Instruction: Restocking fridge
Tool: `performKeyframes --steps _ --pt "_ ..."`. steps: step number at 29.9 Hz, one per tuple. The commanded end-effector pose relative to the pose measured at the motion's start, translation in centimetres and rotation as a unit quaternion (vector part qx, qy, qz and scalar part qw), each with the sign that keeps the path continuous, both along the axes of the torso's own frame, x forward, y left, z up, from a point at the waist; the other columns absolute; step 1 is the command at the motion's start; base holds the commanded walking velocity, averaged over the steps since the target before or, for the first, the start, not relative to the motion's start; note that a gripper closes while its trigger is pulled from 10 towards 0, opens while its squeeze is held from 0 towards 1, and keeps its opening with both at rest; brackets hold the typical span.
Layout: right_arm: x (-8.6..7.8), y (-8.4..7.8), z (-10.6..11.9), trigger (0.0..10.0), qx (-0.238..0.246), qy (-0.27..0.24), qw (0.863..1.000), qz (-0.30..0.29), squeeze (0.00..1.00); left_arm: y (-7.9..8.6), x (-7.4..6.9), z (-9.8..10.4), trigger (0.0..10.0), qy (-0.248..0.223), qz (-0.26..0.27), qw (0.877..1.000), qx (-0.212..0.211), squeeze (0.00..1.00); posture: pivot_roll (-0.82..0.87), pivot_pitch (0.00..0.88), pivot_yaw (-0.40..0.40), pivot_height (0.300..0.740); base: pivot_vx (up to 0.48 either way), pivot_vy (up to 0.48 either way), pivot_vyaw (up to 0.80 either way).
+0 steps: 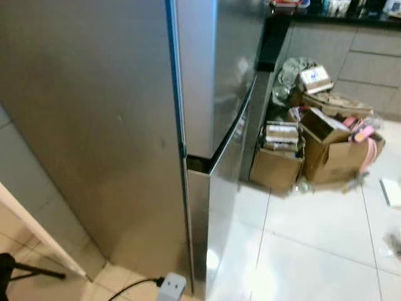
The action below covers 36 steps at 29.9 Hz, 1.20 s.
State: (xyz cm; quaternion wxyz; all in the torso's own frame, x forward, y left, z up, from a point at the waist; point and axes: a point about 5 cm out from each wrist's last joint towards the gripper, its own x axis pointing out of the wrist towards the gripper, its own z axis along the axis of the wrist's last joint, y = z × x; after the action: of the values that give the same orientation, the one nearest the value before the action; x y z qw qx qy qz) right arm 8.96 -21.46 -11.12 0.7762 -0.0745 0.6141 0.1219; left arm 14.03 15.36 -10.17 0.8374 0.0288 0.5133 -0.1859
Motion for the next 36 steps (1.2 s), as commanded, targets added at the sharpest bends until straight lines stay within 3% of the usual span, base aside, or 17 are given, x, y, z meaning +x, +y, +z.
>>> performKeyframes --steps 1,14,23,29,32,36 --pt "0.2 -0.1 0.1 10.0 0.005 0.0 1.0 -0.004 0.0 0.0 -1.3 -0.5 10.0 0.025 0.001 1.0 0.002 0.0 -0.02 0.0 -0.061 0.74 0.0 -0.352 0.77" --pt "0.2 0.0 0.1 10.0 0.013 0.003 1.0 0.0 0.0 0.1 -1.5 -0.6 10.0 0.028 0.003 1.0 0.005 0.0 -0.02 0.0 -0.061 0.74 0.0 -0.355 0.76" --pt "0.4 -0.3 0.2 10.0 0.008 -0.004 1.0 -0.01 0.0 0.6 -1.5 -0.6 10.0 0.024 0.019 0.999 0.014 0.0 -0.02 0.0 -0.061 0.74 0.0 0.0 0.42" --pt "0.4 -0.5 0.2 10.0 0.005 -0.004 1.0 -0.01 0.0 1.4 -1.1 -0.4 10.0 0.006 0.068 0.998 0.018 0.0 -0.02 0.0 -0.065 0.74 0.0 0.0 0.0" --pt "0.4 -0.7 0.2 10.0 0.002 -0.002 1.0 -0.007 0.0 4.1 0.4 0.5 10.0 -0.043 0.167 0.985 0.01 0.0 -0.02 0.0 -0.068 0.74 0.0 0.0 0.0" --pt "0.4 -0.7 0.2 10.0 0.002 -0.002 1.0 -0.007 0.0 5.3 1.6 1.3 10.0 -0.079 0.204 0.976 -0.006 0.0 -0.02 0.0 -0.069 0.74 0.0 0.0 0.0"
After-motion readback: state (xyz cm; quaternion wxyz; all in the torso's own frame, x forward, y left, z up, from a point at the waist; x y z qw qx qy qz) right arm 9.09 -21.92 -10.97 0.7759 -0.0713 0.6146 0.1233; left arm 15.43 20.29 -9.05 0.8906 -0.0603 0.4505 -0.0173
